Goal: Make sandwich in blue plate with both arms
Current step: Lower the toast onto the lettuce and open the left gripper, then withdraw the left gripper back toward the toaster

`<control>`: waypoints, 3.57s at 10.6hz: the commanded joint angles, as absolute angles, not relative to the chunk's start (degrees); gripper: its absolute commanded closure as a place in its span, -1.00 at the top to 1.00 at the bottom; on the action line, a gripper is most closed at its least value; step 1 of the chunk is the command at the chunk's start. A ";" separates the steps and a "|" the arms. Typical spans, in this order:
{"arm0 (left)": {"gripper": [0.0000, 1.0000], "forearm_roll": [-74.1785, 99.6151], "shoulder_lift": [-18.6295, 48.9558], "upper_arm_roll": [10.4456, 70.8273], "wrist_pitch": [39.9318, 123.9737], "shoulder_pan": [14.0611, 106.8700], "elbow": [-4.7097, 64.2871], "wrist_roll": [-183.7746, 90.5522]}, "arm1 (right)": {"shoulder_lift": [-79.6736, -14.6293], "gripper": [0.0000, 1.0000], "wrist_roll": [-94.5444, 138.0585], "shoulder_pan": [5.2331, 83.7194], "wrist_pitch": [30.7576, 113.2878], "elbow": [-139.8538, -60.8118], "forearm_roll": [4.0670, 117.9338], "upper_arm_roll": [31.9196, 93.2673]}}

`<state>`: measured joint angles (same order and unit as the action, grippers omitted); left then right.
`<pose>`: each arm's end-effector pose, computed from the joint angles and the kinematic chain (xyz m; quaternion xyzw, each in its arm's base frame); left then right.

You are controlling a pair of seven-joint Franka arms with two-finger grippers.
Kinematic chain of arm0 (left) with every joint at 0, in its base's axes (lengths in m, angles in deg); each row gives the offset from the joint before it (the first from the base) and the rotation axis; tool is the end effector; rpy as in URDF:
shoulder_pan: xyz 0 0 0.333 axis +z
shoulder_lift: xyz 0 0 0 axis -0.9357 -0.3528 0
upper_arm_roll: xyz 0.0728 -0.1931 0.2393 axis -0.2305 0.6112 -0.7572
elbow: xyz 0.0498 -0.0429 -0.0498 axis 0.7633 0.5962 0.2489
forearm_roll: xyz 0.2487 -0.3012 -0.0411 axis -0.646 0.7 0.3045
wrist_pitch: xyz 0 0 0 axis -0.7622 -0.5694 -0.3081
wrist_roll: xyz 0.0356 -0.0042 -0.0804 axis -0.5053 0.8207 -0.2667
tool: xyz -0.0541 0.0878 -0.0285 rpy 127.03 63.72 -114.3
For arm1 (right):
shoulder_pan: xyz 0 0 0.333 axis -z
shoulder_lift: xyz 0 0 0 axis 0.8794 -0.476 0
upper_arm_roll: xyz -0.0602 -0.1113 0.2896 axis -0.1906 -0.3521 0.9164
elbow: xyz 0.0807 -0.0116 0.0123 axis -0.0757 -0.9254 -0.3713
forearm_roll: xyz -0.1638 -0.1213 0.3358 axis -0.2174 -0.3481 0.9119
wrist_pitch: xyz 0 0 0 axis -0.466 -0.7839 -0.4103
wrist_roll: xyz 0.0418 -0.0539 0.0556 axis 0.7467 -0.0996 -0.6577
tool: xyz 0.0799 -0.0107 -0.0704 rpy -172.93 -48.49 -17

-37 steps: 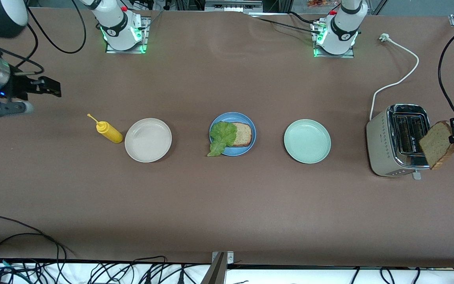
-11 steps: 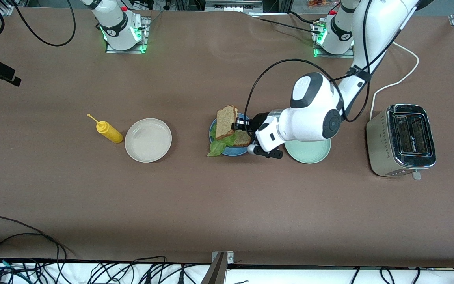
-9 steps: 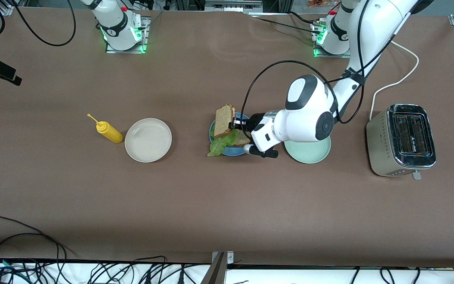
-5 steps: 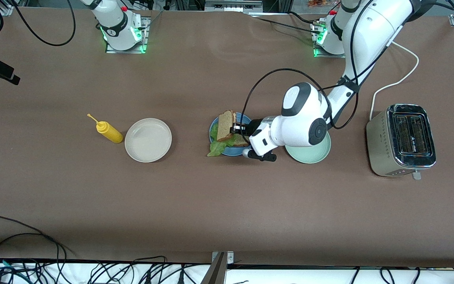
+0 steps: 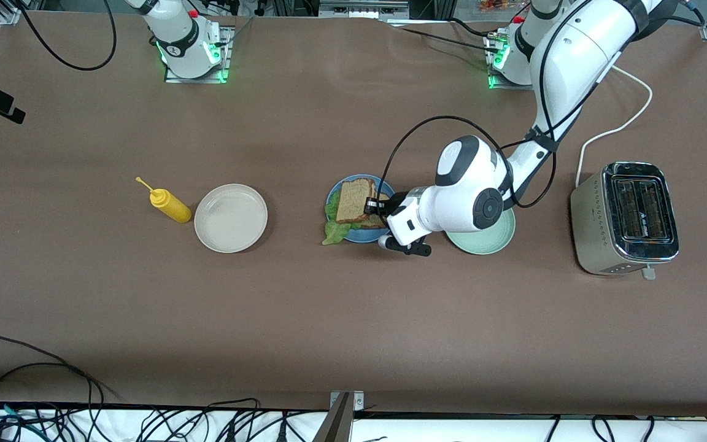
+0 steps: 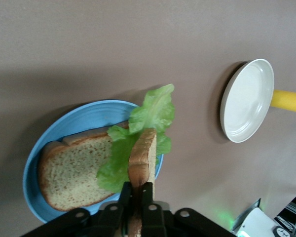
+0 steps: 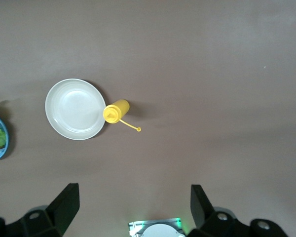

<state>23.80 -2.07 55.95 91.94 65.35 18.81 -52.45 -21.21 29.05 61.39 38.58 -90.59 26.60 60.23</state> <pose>0.5955 -0.3832 0.2765 0.9443 -0.0422 -0.1311 0.2988 0.5225 -0.0665 0.6432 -0.9953 0.0837 0.0401 0.0267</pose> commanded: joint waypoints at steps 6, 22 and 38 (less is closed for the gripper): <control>1.00 21.48 -0.71 52.64 90.66 65.30 19.29 -53.08 | -20.96 1.00 31.45 61.49 35.07 -89.64 29.43 59.34; 1.00 5.05 33.40 35.07 51.39 66.00 16.57 -57.84 | -29.31 1.00 31.89 59.91 39.28 -81.91 25.38 62.50; 1.00 4.17 44.74 27.32 48.90 67.05 22.71 -41.13 | -26.16 1.00 24.68 57.00 42.71 -88.84 21.87 62.68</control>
